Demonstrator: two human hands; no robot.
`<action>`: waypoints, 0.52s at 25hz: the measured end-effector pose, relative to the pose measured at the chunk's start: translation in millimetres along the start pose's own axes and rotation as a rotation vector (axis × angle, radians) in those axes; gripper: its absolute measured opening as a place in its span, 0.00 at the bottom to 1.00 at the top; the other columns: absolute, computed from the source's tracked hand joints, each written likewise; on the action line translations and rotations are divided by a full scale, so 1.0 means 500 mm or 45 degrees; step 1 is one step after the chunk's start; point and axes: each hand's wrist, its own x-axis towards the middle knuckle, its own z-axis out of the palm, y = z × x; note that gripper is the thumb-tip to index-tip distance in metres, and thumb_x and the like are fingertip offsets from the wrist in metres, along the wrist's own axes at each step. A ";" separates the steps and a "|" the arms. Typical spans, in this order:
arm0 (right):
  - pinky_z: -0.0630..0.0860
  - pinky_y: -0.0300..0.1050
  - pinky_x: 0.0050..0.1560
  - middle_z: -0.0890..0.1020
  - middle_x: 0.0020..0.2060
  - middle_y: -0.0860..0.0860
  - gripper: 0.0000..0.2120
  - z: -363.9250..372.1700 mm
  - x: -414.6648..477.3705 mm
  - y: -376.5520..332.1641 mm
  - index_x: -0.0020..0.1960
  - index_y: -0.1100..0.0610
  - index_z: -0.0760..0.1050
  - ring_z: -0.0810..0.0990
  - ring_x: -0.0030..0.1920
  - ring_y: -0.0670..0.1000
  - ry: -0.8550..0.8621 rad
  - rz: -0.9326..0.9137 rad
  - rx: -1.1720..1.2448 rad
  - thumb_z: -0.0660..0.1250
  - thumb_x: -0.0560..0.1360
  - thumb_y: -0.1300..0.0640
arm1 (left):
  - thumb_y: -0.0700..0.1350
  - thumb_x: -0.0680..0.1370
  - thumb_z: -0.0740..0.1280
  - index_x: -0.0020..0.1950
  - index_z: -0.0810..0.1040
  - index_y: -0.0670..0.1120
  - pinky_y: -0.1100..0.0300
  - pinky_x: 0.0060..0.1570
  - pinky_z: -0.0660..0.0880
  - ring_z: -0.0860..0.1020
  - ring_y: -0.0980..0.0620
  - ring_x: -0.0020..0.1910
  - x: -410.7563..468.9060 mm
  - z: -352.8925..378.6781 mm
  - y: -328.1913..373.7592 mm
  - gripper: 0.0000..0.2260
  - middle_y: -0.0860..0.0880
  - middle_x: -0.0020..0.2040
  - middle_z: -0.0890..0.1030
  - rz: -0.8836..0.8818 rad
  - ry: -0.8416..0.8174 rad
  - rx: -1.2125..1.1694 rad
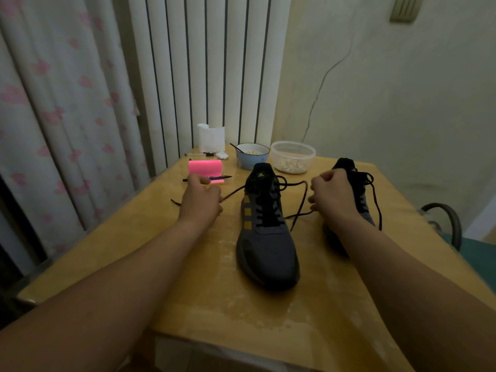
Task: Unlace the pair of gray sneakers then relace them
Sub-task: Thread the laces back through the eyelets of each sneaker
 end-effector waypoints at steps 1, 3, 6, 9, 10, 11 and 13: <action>0.82 0.54 0.45 0.81 0.49 0.55 0.09 0.001 -0.009 -0.005 0.57 0.56 0.73 0.83 0.47 0.55 -0.037 -0.054 0.030 0.62 0.84 0.51 | 0.51 0.86 0.61 0.61 0.72 0.46 0.52 0.42 0.80 0.82 0.47 0.41 -0.011 0.008 0.009 0.09 0.42 0.49 0.82 0.058 -0.048 -0.053; 0.81 0.51 0.46 0.83 0.47 0.53 0.15 0.009 -0.041 -0.020 0.55 0.56 0.78 0.83 0.45 0.52 -0.275 -0.114 0.046 0.61 0.85 0.45 | 0.58 0.85 0.61 0.56 0.77 0.46 0.53 0.41 0.80 0.82 0.48 0.42 -0.026 0.026 0.029 0.15 0.44 0.48 0.83 0.158 -0.214 -0.020; 0.83 0.50 0.49 0.85 0.47 0.52 0.09 0.032 -0.064 -0.013 0.55 0.55 0.81 0.85 0.49 0.52 -0.485 -0.230 -0.100 0.67 0.83 0.49 | 0.55 0.85 0.65 0.52 0.78 0.51 0.51 0.47 0.82 0.83 0.49 0.47 -0.026 0.048 0.040 0.09 0.48 0.49 0.83 0.308 -0.291 0.111; 0.82 0.54 0.51 0.86 0.46 0.53 0.05 0.039 -0.055 -0.009 0.53 0.55 0.80 0.86 0.50 0.53 -0.395 -0.218 -0.002 0.66 0.84 0.54 | 0.48 0.86 0.64 0.51 0.76 0.51 0.50 0.48 0.82 0.83 0.47 0.48 -0.020 0.055 0.042 0.05 0.47 0.48 0.83 0.338 -0.245 0.056; 0.82 0.56 0.52 0.87 0.47 0.53 0.06 0.041 -0.052 -0.009 0.54 0.55 0.78 0.86 0.50 0.54 -0.392 -0.146 0.095 0.64 0.84 0.56 | 0.46 0.87 0.62 0.51 0.74 0.49 0.51 0.46 0.83 0.84 0.45 0.47 -0.021 0.054 0.043 0.06 0.45 0.48 0.84 0.303 -0.228 -0.009; 0.82 0.58 0.53 0.87 0.47 0.54 0.06 0.042 -0.050 -0.009 0.55 0.56 0.77 0.87 0.50 0.55 -0.396 -0.070 0.185 0.61 0.85 0.57 | 0.46 0.87 0.60 0.53 0.73 0.47 0.52 0.45 0.83 0.85 0.44 0.46 -0.023 0.052 0.044 0.06 0.43 0.48 0.84 0.255 -0.215 -0.097; 0.82 0.61 0.55 0.88 0.47 0.55 0.08 0.039 -0.049 -0.010 0.56 0.58 0.75 0.87 0.50 0.56 -0.419 0.006 0.258 0.57 0.84 0.60 | 0.46 0.88 0.57 0.55 0.73 0.44 0.54 0.43 0.83 0.86 0.44 0.46 -0.027 0.044 0.046 0.09 0.41 0.48 0.85 0.187 -0.219 -0.211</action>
